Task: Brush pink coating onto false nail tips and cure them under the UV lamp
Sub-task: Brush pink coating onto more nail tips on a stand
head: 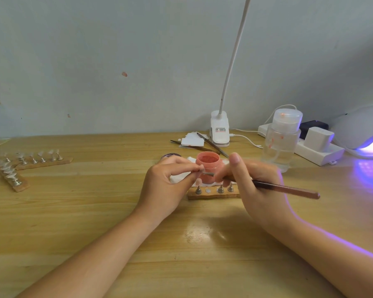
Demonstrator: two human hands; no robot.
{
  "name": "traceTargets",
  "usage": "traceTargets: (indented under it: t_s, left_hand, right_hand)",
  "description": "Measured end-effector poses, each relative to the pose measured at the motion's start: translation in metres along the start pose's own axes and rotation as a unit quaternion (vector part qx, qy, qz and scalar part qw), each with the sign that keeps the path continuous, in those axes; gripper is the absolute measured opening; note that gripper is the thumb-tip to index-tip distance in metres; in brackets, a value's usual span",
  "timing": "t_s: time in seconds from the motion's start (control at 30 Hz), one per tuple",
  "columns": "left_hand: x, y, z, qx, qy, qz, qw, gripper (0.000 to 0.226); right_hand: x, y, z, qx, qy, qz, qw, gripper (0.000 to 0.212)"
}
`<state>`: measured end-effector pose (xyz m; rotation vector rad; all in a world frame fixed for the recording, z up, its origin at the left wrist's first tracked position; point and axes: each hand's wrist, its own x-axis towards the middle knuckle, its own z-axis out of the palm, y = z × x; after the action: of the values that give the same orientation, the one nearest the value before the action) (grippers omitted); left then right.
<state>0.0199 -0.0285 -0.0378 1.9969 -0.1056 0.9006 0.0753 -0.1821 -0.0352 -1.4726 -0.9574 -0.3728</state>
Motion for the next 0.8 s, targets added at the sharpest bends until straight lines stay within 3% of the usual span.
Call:
traceTargets:
  t_s: [0.2,0.3,0.43,0.57,0.67,0.8]
  left_hand:
    - [0.0001,0.0003,-0.0003,0.011,0.001,-0.014,1.000,0.025]
    - [0.0001,0.0007,-0.0004,0.014,-0.008,-0.019,1.000,0.018]
    - [0.0000,0.0014,-0.0005,0.020,-0.009,-0.013,1.000,0.020]
    - [-0.0002,0.0012,-0.0006,0.020,-0.012,-0.020,1.000,0.019]
    - [-0.0001,0.0019,-0.0010,0.018,-0.009,-0.025,0.999,0.021]
    - [-0.0002,0.0026,-0.0012,0.015,-0.010,-0.020,1.000,0.022]
  right_hand:
    - [0.0021,-0.0019,-0.0002,-0.032,-0.004,-0.027,0.999,0.041]
    - [0.0011,-0.0015,-0.0014,-0.023,0.003,-0.011,1.000,0.051]
    - [0.0028,-0.0032,0.0001,-0.052,-0.011,-0.032,0.998,0.042]
    - [0.0016,-0.0014,-0.0018,-0.031,-0.003,-0.023,0.999,0.050]
    - [0.0032,-0.0025,-0.0002,-0.051,-0.003,-0.047,0.998,0.043]
    - [0.0017,-0.0026,-0.0008,-0.019,-0.005,-0.003,1.000,0.052]
